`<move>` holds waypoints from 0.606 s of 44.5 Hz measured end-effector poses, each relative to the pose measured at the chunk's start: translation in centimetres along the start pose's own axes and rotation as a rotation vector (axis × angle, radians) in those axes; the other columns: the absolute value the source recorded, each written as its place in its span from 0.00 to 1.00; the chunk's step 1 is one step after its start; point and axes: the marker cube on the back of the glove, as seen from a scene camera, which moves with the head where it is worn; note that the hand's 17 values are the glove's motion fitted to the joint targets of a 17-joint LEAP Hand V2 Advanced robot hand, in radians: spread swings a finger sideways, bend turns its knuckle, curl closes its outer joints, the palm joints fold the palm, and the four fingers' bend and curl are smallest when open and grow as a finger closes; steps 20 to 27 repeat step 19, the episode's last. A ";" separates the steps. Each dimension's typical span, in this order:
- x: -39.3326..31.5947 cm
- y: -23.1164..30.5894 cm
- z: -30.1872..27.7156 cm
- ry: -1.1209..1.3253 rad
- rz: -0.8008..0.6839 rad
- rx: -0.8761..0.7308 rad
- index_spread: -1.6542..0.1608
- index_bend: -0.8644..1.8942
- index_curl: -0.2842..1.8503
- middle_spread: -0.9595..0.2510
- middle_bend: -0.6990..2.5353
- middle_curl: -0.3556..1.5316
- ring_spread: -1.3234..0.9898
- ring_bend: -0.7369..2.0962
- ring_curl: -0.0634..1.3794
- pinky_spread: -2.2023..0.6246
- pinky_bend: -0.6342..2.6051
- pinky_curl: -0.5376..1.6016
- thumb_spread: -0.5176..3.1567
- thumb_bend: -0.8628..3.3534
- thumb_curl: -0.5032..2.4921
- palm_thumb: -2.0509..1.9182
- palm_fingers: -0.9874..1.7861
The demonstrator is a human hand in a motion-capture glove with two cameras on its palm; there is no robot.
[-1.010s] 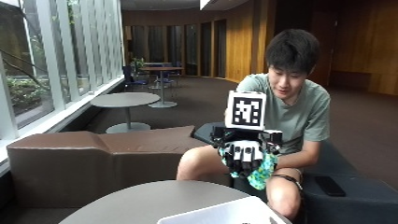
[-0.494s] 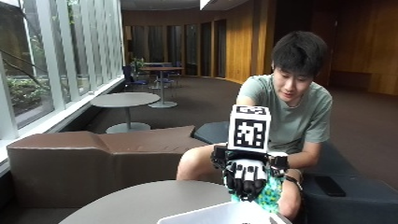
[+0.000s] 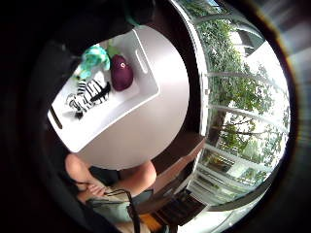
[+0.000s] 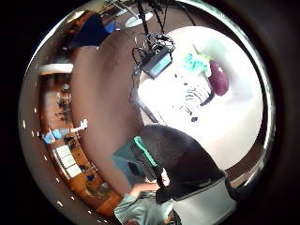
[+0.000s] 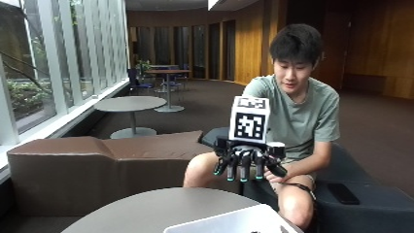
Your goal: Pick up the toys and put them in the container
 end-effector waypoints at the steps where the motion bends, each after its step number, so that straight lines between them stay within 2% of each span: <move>1: 0.3 0.8 -0.3 -0.006 -0.005 0.009 0.82 0.32 0.38 0.75 0.27 0.51 0.52 0.46 0.35 0.77 0.52 0.48 0.44 0.19 0.35 0.49 0.21; 8: 2.4 6.2 -2.4 -0.056 -0.042 0.051 0.80 0.33 0.34 0.74 0.26 0.48 0.53 0.43 0.33 0.78 0.48 0.46 0.46 0.18 0.32 0.49 0.25; 15: 4.4 9.3 -2.9 -0.104 -0.045 0.099 0.78 0.34 0.30 0.71 0.26 0.45 0.53 0.42 0.32 0.78 0.45 0.44 0.49 0.18 0.28 0.48 0.27; 19: 5.4 9.7 -2.7 -0.123 -0.052 0.193 0.78 0.34 0.29 0.69 0.26 0.44 0.53 0.41 0.31 0.78 0.44 0.43 0.50 0.19 0.27 0.48 0.28; 27: 5.4 9.7 -2.7 -0.123 -0.052 0.193 0.78 0.34 0.29 0.69 0.26 0.44 0.53 0.41 0.31 0.78 0.44 0.43 0.50 0.19 0.27 0.48 0.28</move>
